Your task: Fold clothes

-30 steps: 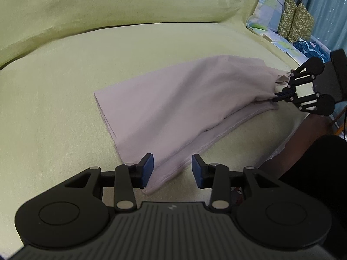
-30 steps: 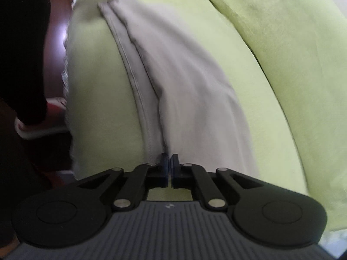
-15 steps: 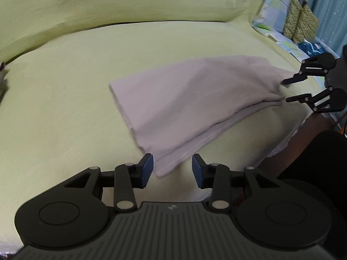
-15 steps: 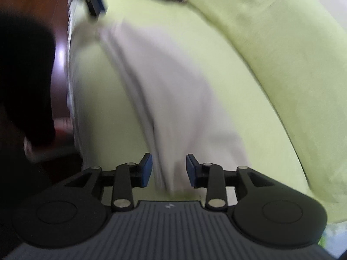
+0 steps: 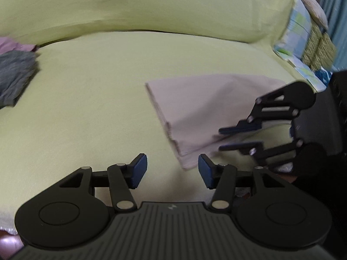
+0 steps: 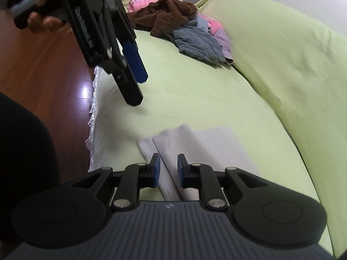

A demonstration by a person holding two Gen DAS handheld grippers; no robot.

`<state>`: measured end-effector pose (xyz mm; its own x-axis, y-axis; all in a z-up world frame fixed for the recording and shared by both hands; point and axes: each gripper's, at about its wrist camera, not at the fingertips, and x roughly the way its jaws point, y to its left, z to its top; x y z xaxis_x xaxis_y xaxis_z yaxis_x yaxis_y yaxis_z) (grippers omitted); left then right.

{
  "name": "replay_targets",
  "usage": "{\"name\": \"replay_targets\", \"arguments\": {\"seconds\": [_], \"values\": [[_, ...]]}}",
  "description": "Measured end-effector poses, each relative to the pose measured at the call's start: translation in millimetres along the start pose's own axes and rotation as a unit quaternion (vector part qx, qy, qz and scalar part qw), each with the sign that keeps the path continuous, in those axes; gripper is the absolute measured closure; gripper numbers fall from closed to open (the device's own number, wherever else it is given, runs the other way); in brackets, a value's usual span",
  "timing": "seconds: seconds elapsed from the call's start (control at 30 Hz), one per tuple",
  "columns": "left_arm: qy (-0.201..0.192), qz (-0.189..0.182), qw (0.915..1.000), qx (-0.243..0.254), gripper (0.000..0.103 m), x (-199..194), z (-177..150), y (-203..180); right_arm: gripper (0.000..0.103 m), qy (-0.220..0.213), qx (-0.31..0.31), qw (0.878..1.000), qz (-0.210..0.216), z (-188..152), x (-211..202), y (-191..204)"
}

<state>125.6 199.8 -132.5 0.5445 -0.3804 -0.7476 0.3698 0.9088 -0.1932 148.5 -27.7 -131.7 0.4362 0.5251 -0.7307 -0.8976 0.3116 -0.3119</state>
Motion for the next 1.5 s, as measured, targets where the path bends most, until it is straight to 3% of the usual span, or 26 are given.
{"name": "replay_targets", "arguments": {"seconds": [0.23,0.37,0.67,1.07,1.17,1.2,1.23,1.3,1.4,1.5], "values": [[-0.004,0.0,0.9998,-0.018,0.047,1.3,-3.5,10.6,0.09,0.032,-0.043,0.998,-0.013,2.9,30.6,11.3],[-0.004,-0.004,0.9997,-0.023,0.047,8.9,-0.7,9.2,0.102,0.034,-0.063,0.997,-0.015,3.4,39.7,15.4],[-0.002,-0.008,0.9997,-0.023,0.047,7.9,-1.9,15.7,0.102,0.001,0.007,1.0,0.022,1.2,14.4,0.8],[0.007,-0.012,0.9998,-0.013,0.047,18.0,4.2,11.0,0.101,0.012,0.005,0.999,0.04,-1.7,25.3,9.8],[0.01,-0.012,0.9998,-0.011,0.047,20.4,6.3,8.6,0.08,0.02,0.003,0.999,0.036,-1.9,28.8,16.0],[0.01,-0.013,0.9998,-0.009,0.047,20.4,7.0,7.8,0.066,0.019,0.004,0.999,0.037,-1.0,28.1,16.6],[0.01,-0.014,0.9998,-0.005,0.047,20.2,8.5,6.4,0.061,0.017,0.011,0.999,0.046,0.6,24.7,16.7],[0.007,-0.016,0.9998,0.003,0.047,19.5,13.9,3.1,0.06,0.0,0.025,0.999,0.038,1.4,17.2,15.3],[-0.003,-0.02,0.9997,0.012,0.047,21.1,27.5,-1.3,0.065,-0.014,0.093,0.995,0.038,-4.4,9.9,3.2],[-0.012,-0.021,0.9995,0.021,0.047,27.9,45.0,-8.0,0.088,0.017,0.139,0.989,0.044,-15.5,19.3,-3.9]]}}
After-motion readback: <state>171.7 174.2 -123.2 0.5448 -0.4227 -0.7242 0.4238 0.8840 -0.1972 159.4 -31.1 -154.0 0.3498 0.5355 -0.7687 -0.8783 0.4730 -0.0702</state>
